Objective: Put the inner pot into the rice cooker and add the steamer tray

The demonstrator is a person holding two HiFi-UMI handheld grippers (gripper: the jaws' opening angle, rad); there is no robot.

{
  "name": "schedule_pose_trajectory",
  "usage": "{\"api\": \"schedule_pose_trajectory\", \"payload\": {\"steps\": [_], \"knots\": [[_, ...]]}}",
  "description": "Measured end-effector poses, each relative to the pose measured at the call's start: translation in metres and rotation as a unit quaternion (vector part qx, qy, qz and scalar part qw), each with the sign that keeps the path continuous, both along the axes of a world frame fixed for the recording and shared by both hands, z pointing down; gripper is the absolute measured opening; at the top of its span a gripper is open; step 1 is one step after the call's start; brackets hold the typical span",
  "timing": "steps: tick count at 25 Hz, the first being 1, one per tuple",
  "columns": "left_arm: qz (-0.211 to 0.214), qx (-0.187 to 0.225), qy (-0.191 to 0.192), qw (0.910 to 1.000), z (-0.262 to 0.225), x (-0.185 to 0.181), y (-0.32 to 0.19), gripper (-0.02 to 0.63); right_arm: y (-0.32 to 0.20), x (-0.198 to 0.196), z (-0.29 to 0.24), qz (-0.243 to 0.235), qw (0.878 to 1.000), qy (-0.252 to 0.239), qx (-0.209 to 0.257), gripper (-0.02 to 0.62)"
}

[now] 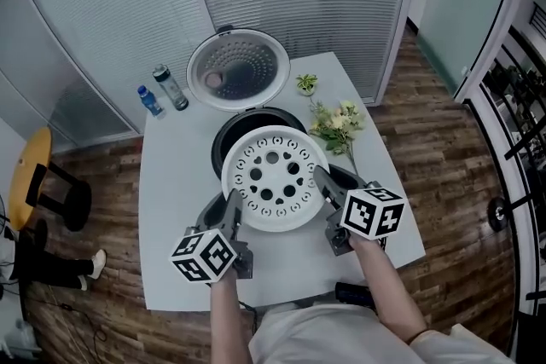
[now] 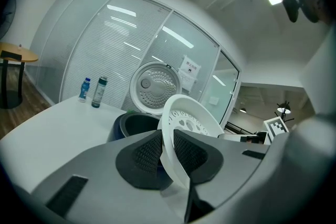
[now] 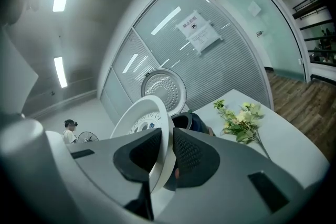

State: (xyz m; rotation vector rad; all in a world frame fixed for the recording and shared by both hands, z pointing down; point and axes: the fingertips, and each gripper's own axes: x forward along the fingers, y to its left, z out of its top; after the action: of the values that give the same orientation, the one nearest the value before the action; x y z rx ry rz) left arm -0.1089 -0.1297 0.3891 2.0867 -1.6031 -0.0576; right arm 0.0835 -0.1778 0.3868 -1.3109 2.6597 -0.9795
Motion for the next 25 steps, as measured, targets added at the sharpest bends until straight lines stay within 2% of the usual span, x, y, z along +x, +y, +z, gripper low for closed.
{"api": "schedule_pose_trajectory", "payload": {"steps": [8,25], "knots": [[-0.004,-0.001,0.012,0.9999,0.001,-0.006,-0.022,0.072,-0.025,-0.007,-0.007,-0.008,1.0,0.015,0.009,0.072],[-0.03,-0.009,0.024,0.9992,0.002,-0.044,-0.072,0.072,-0.088,-0.051,-0.015,-0.047,0.998,0.032,0.015,0.074]]}}
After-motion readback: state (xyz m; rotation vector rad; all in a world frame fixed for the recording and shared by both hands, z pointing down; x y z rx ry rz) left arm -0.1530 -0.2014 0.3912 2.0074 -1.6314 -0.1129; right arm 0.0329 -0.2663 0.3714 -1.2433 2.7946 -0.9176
